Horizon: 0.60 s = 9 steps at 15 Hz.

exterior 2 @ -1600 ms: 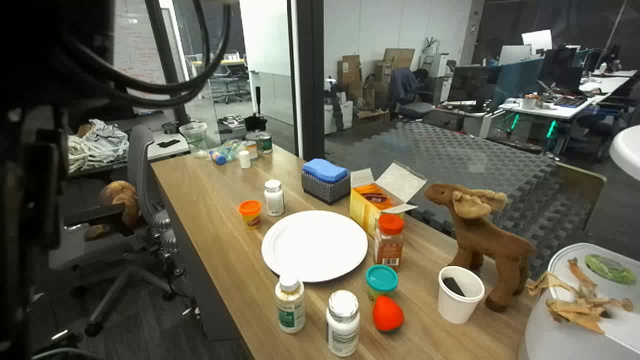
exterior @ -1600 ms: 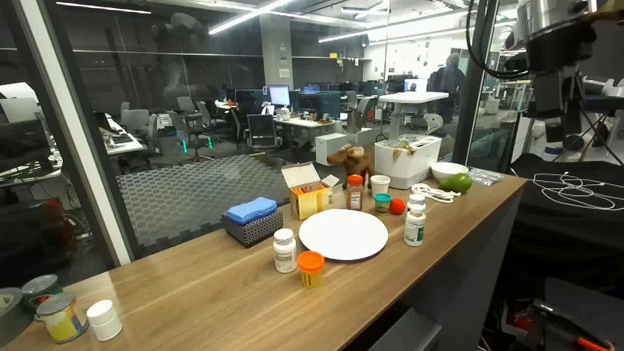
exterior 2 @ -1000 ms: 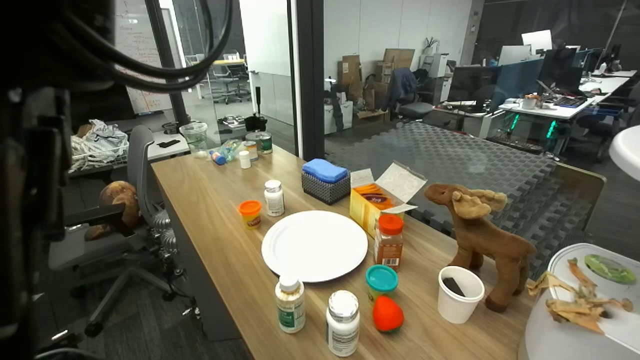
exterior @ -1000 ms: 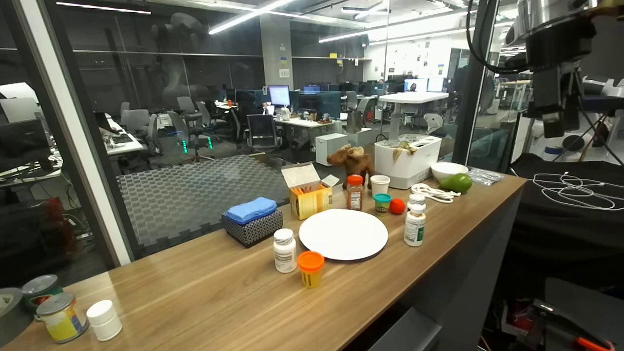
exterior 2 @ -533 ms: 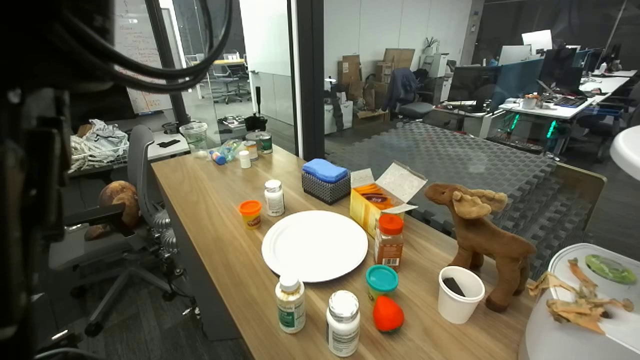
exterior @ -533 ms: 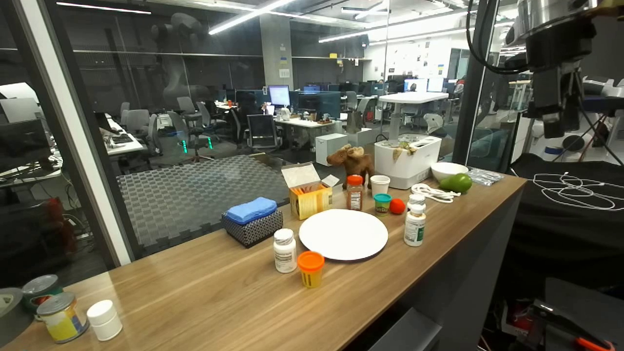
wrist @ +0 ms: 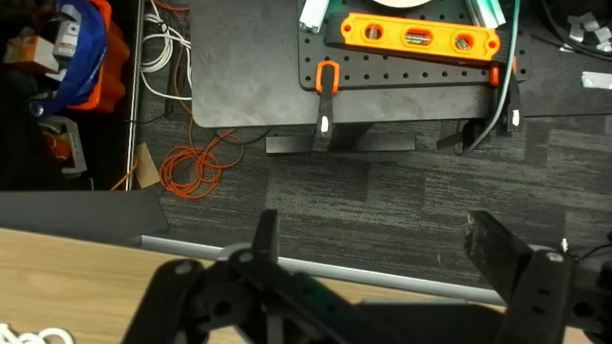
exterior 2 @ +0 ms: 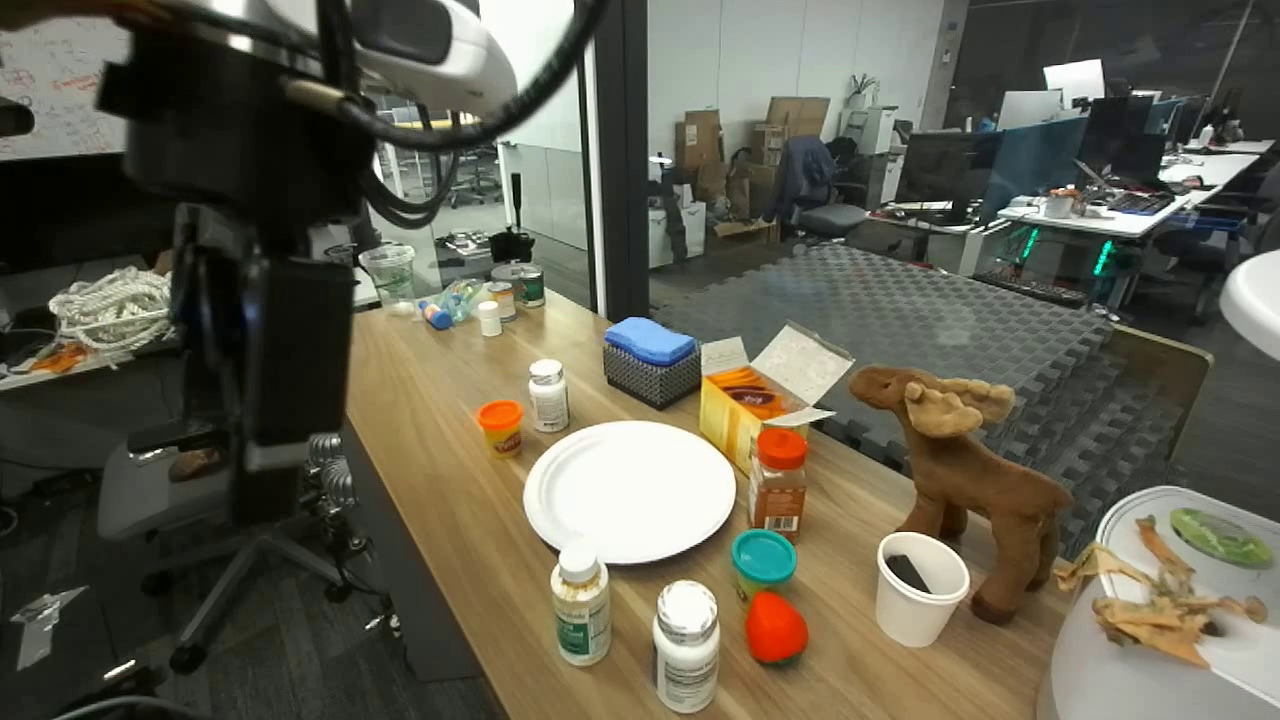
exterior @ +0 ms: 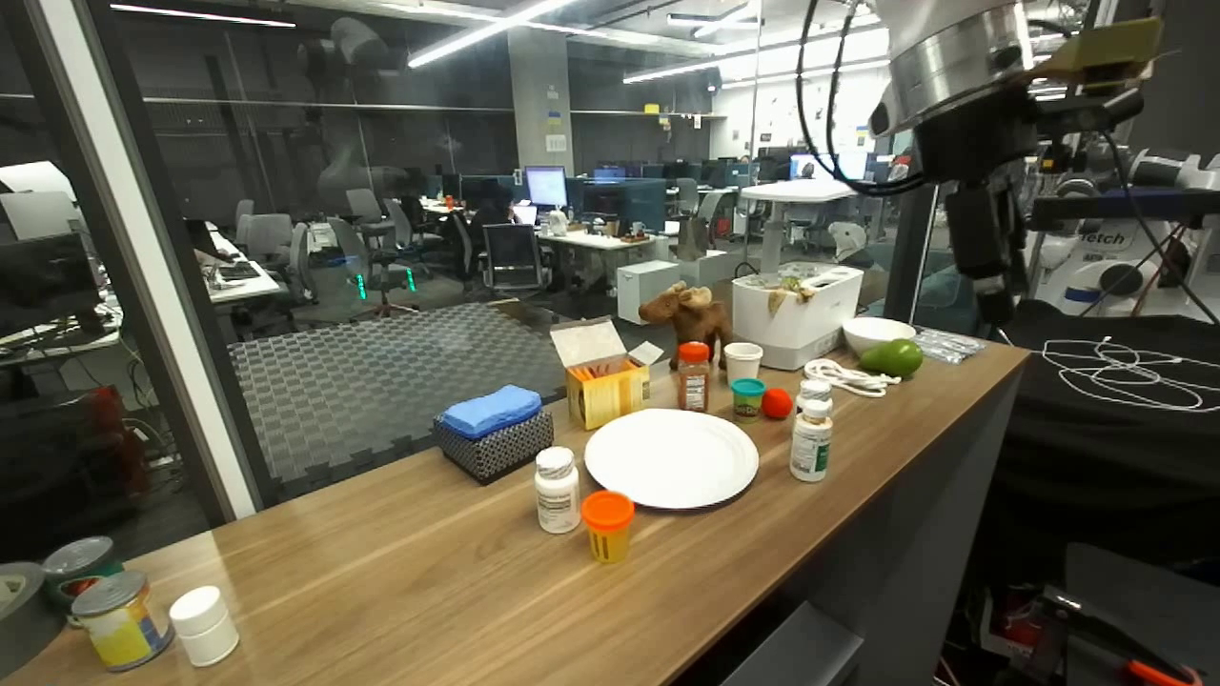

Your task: Put the bottles and the red object on the plate

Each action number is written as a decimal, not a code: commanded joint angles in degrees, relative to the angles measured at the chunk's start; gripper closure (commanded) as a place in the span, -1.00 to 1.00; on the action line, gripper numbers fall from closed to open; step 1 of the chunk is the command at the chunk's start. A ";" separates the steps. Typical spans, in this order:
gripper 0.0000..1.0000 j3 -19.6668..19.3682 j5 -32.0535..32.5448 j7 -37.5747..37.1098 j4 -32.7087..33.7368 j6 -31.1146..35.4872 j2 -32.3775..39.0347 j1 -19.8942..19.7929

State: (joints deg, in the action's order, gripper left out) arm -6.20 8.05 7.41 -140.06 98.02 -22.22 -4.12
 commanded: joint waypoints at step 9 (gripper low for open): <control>-1.00 10.96 -5.97 -27.74 11.53 24.60 25.54 7.53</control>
State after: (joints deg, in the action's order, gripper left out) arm 3.78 3.68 -14.62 -133.76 118.71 -2.66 2.31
